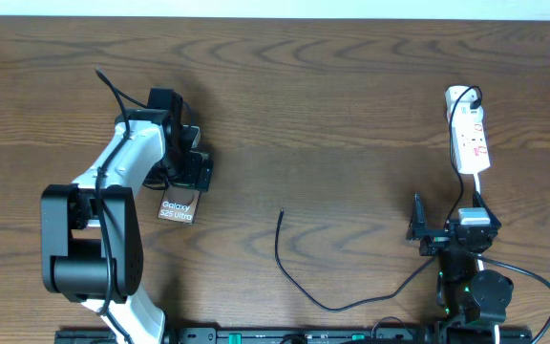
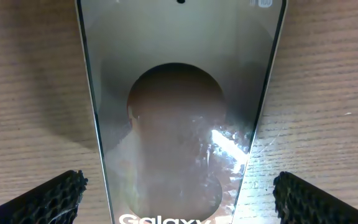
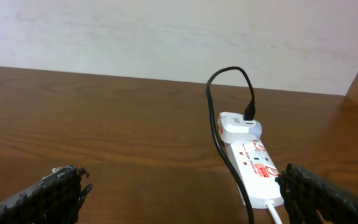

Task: Plug charger to phone and switch on socket
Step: 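Close the left gripper on the phone box edges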

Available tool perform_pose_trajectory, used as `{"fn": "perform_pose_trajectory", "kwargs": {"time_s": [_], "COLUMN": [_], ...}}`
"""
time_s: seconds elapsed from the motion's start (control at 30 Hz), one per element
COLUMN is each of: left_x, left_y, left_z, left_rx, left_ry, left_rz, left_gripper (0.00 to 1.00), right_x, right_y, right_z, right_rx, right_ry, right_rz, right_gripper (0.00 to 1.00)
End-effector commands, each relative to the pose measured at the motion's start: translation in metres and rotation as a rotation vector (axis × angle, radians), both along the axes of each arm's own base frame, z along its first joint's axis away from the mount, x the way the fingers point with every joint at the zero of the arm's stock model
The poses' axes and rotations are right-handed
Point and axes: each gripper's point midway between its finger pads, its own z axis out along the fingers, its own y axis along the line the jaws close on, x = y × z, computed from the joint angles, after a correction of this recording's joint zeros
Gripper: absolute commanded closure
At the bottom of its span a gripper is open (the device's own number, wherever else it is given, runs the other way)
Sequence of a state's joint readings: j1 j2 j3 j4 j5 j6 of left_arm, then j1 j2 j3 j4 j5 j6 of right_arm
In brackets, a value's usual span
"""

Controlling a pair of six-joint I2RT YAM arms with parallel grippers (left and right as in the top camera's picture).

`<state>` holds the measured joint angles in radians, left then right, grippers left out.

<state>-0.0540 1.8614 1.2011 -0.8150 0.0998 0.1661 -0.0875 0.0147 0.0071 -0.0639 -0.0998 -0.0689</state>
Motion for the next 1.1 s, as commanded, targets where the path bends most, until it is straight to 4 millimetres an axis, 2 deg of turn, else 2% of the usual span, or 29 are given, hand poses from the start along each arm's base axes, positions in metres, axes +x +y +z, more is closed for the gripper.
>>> {"fn": "perform_pose_trajectory", "kwargs": {"time_s": [0.0, 0.2, 0.63, 1.07], "left_x": [-0.002, -0.002, -0.021, -0.017], "left_y": [0.001, 0.001, 0.001, 0.001], "left_z": [-0.006, -0.009, -0.04, -0.041], "left_rx": [-0.005, -0.005, -0.005, -0.005], "left_ry": [0.014, 0.007, 0.011, -0.008], "left_rz": [-0.017, -0.017, -0.017, -0.017], "left_gripper": [0.02, 0.02, 0.02, 0.02], "right_x": [0.0, 0.0, 0.0, 0.0], "right_y": [-0.002, -0.002, -0.002, -0.002], "right_z": [0.0, 0.0, 0.0, 0.0], "right_rx": [0.012, 0.012, 0.012, 0.012], "right_ry": [0.0, 0.0, 0.0, 0.0], "right_rz": [-0.008, -0.008, -0.008, -0.009], "right_gripper": [0.01, 0.01, 0.01, 0.01]}}
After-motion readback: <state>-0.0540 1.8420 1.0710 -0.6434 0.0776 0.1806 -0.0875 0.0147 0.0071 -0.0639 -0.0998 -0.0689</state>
